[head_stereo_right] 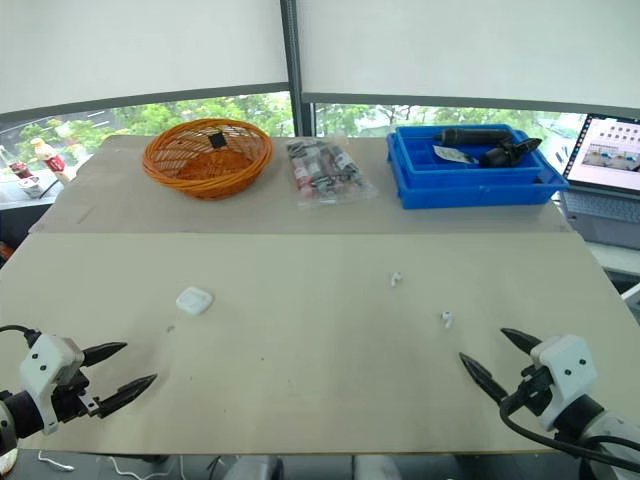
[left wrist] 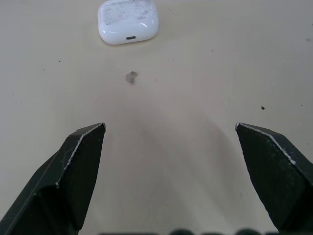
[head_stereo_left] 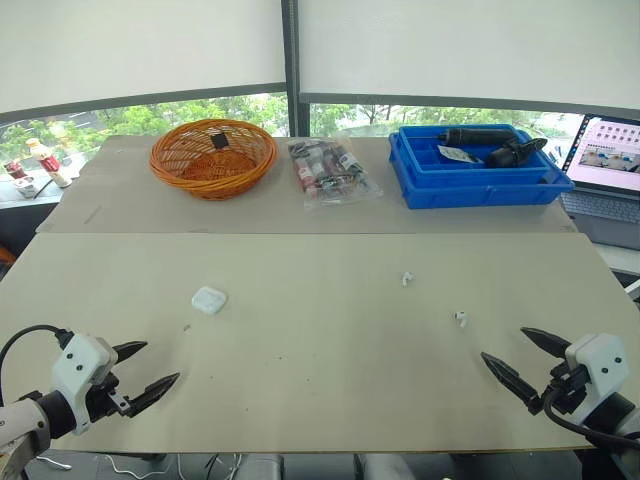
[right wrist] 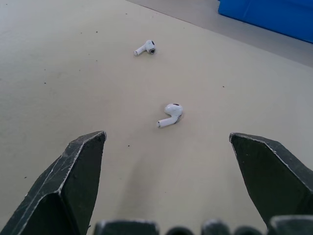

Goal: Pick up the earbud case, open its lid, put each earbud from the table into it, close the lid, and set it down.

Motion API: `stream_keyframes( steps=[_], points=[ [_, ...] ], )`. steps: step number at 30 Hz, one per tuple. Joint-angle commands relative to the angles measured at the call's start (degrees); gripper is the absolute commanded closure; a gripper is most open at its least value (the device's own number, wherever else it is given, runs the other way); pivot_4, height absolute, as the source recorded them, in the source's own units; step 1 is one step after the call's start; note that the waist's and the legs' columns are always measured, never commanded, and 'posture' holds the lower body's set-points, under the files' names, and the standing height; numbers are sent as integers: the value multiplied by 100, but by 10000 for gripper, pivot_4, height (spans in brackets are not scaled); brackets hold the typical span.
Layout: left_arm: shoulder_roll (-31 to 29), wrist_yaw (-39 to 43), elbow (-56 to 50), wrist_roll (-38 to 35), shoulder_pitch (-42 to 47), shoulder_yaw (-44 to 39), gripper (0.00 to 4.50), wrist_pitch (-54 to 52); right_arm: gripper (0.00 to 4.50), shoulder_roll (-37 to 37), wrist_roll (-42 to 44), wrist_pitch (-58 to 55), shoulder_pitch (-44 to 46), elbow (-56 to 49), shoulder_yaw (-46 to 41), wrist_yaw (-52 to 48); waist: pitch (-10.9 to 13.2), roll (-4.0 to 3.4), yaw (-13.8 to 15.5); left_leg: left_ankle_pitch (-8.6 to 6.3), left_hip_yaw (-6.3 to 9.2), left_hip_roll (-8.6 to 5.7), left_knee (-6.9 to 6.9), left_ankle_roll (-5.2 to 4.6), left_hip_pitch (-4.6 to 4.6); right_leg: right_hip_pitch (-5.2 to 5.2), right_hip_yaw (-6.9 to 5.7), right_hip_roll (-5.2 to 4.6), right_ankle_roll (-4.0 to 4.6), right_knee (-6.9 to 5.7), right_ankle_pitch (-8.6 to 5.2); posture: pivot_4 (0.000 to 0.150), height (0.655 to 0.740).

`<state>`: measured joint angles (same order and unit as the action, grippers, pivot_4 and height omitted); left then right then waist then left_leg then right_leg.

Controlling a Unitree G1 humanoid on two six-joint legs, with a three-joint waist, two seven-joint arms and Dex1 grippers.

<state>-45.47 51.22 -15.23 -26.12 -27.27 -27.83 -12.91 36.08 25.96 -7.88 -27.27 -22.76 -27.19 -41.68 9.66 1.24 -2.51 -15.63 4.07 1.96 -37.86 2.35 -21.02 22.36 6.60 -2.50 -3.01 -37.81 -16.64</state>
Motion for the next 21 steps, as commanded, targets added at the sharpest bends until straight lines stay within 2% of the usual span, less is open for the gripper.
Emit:
stream_keyframes(
  steps=[1,16,21],
  points=[
    [5,31,-76,41,-9,-112,0,27,380,75,-28,67,-26,-61,-188,-92,0,0,0,0,0,0,0,0,0,0,0,0,0,0,0,1500,7282],
    [209,199,156,26,86,-162,0,179,380,124,-202,159,-76,-24,-262,-435,-1,3,4,0,0,-1,0,0,0,-1,0,0,0,0,0,1500,7282],
    [281,315,269,-419,319,-352,0,25,380,114,-213,54,-34,-43,-221,-380,-2,5,1,0,0,0,0,0,2,-1,-2,0,0,-1,0,1500,7282]
  ],
)
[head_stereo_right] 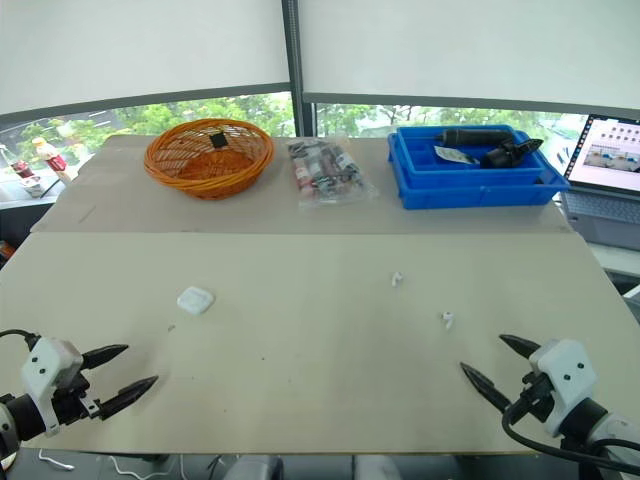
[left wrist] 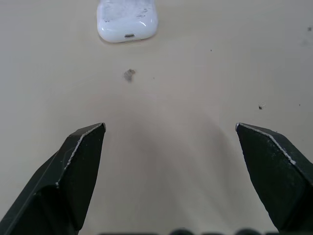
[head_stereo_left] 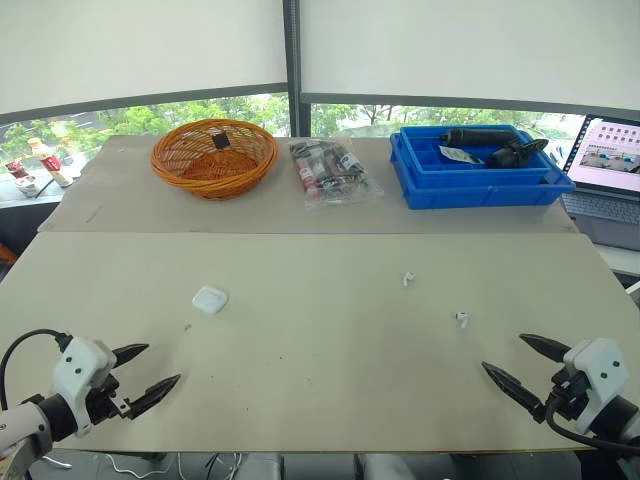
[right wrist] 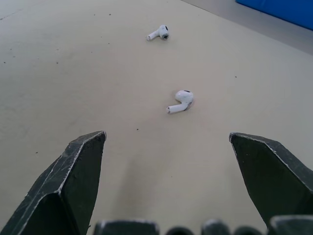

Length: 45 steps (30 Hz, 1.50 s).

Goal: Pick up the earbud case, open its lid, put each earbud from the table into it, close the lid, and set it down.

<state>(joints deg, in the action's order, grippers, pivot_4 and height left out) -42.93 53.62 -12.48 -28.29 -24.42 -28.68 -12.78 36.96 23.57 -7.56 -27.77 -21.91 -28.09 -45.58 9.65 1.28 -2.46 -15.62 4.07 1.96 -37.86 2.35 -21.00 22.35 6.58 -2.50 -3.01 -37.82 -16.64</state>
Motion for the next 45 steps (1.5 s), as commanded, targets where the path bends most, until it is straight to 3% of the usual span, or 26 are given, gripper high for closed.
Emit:
stream_keyframes(
  steps=[1,11,19,28,45],
  points=[
    [33,64,-7,-198,20,-269,0,-16,380,26,12,33,26,-113,-122,14,-1,1,-3,0,0,0,0,0,0,0,0,0,0,1,0,1500,7282],
    [354,-751,-353,-182,226,-327,0,-480,380,101,133,-5,441,-260,12,-26,-1,3,-2,-1,0,0,0,-1,2,-1,1,0,1,-1,1,1500,7282],
    [347,-1329,-224,15,984,207,0,-1077,380,749,537,-1106,1999,-1104,1129,-144,0,4,-13,-1,2,-1,0,-2,24,-5,2,1,2,-14,1,1500,7282],
    [209,-1050,454,183,1966,1015,0,-1303,380,968,1242,-2078,3163,-1597,1765,-225,2,9,19,0,31,-4,0,-1,2,3,-27,-4,8,-9,6,1500,7282],
    [259,-703,1925,904,3378,1903,0,-935,380,938,1326,-2275,3382,-1698,1965,-182,2,9,25,1,47,-3,-2,1,-4,4,-48,-4,12,-12,7,1500,7282]
  ],
)
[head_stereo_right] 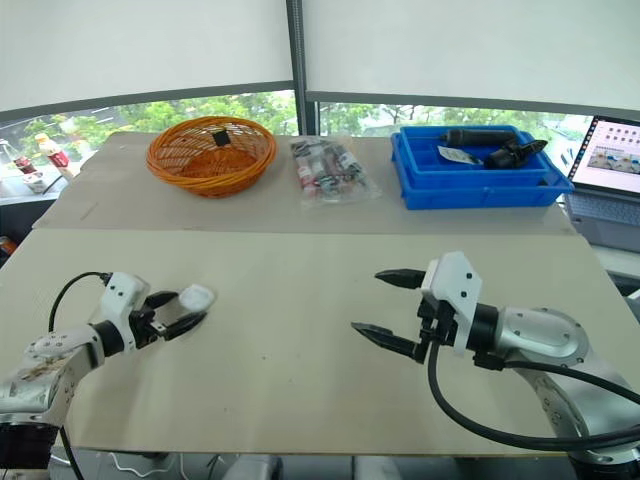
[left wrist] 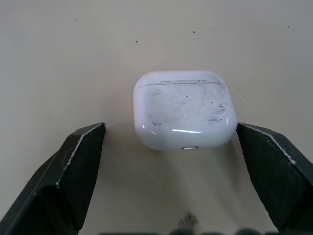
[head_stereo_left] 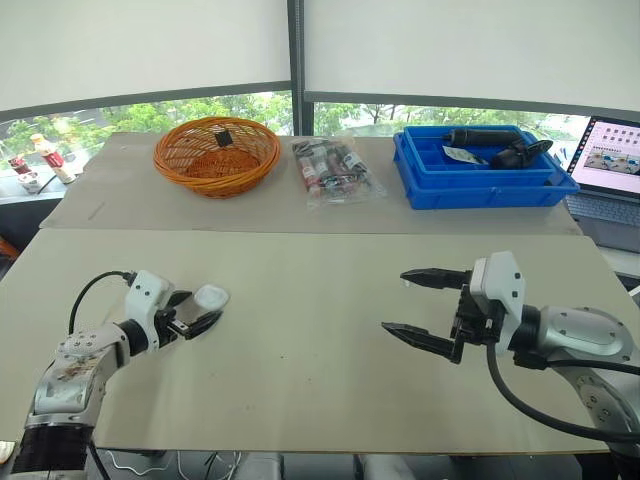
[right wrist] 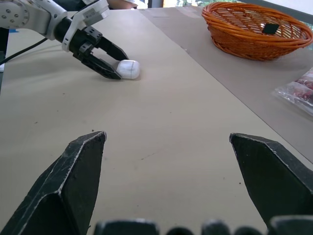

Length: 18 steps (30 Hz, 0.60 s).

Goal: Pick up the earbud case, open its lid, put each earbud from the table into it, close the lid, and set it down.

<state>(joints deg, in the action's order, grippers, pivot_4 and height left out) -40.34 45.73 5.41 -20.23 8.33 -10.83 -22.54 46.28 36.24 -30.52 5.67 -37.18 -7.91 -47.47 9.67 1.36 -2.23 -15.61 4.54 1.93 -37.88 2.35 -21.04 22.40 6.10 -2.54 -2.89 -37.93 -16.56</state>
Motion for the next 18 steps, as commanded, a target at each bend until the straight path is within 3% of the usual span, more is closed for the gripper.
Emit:
stream_keyframes(
  steps=[1,15,18],
  points=[
    [0,107,177,116,140,149,0,44,380,3,55,25,34,-176,-41,11,0,0,5,0,1,0,0,0,0,0,-1,0,0,-1,0,1500,7282],
    [133,322,591,364,449,552,0,66,380,-68,57,14,-109,-327,-11,129,-4,-7,146,1,2,-3,-6,1,3,-6,-3,-2,0,-2,0,1500,7282],
    [148,356,690,406,479,569,12343,142,0,-52,76,6,-162,-363,-22,155,-5,-8,139,1,2,-2,-6,1,3,-6,-3,-2,0,-2,0,1500,7282]
  ],
)
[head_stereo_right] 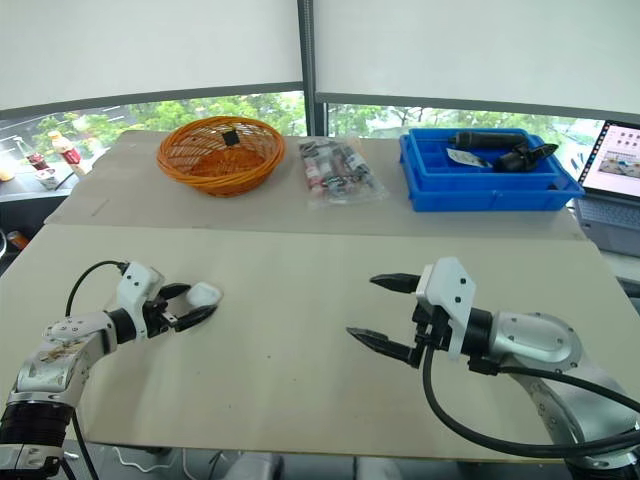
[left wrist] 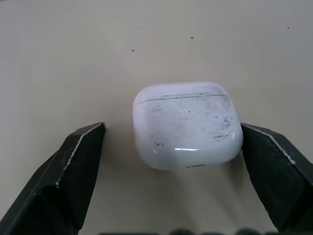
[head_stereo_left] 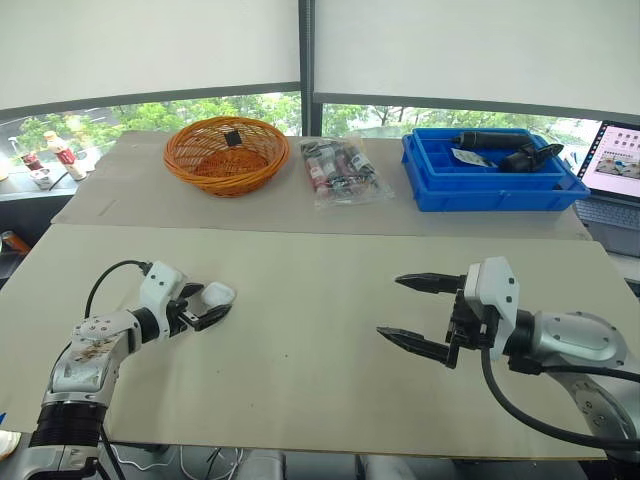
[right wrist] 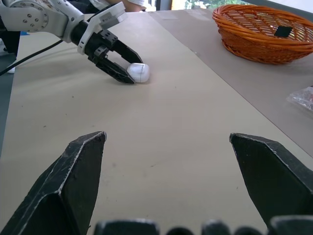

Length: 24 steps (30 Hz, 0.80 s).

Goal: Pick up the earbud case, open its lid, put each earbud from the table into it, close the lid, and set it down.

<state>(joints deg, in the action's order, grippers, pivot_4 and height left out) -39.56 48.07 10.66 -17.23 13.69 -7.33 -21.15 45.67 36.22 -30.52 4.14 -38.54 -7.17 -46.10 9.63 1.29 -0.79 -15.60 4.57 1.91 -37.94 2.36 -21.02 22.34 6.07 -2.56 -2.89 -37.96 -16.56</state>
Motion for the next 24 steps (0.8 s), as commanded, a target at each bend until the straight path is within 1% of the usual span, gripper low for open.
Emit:
stream_keyframes(
  steps=[1,2,9,11,13,17,19,21,24],
  points=[
    [73,145,188,116,-53,225,16853,27,0,13,84,2,-23,-240,-100,28,-1,-1,-5,0,0,0,0,0,0,0,0,0,0,0,0,1500,7282],
    [79,170,208,128,-46,243,19880,51,0,15,88,0,-34,-245,-105,32,-1,-2,-4,0,0,0,0,0,0,0,0,0,0,1,0,1500,7282],
    [208,346,157,109,-34,317,19852,365,0,16,85,-11,-42,-260,-113,63,-2,-3,10,0,0,-1,0,0,-1,-1,-1,-2,0,2,0,1500,7282],
    [312,443,-109,4,-88,309,19852,536,0,3,99,-65,-47,-256,-129,128,-2,-3,11,0,0,-1,0,0,-1,-1,-1,-2,0,2,0,1500,7282],
    [467,587,-637,-70,-188,427,19852,846,0,-60,264,-390,-57,-256,-147,400,-2,-3,8,0,0,-1,0,0,-3,-1,-1,-2,0,4,0,1500,7282],
    [823,760,-1410,88,-309,869,19852,1692,0,-128,1028,-1491,21,-396,-177,1093,3,5,7,0,2,0,-2,1,-15,4,-2,-4,0,9,0,1500,7282],
    [1031,728,-1510,235,-260,1069,19852,2187,0,-180,1683,-2132,239,-357,-136,1459,3,5,-9,0,4,2,-3,1,-15,7,-2,-1,3,6,2,1500,7282],
    [1211,725,-1510,401,-183,1254,19852,2744,0,-244,2149,-2597,458,-318,-19,1748,3,5,-46,0,3,3,-3,0,-10,6,1,1,6,1,4,1500,7282],
    [1423,762,-1463,542,-33,1450,19852,3439,0,-537,2772,-2995,674,-140,78,2214,3,5,-46,0,3,4,-3,0,-10,5,0,6,7,3,4,1500,7282]
  ],
)
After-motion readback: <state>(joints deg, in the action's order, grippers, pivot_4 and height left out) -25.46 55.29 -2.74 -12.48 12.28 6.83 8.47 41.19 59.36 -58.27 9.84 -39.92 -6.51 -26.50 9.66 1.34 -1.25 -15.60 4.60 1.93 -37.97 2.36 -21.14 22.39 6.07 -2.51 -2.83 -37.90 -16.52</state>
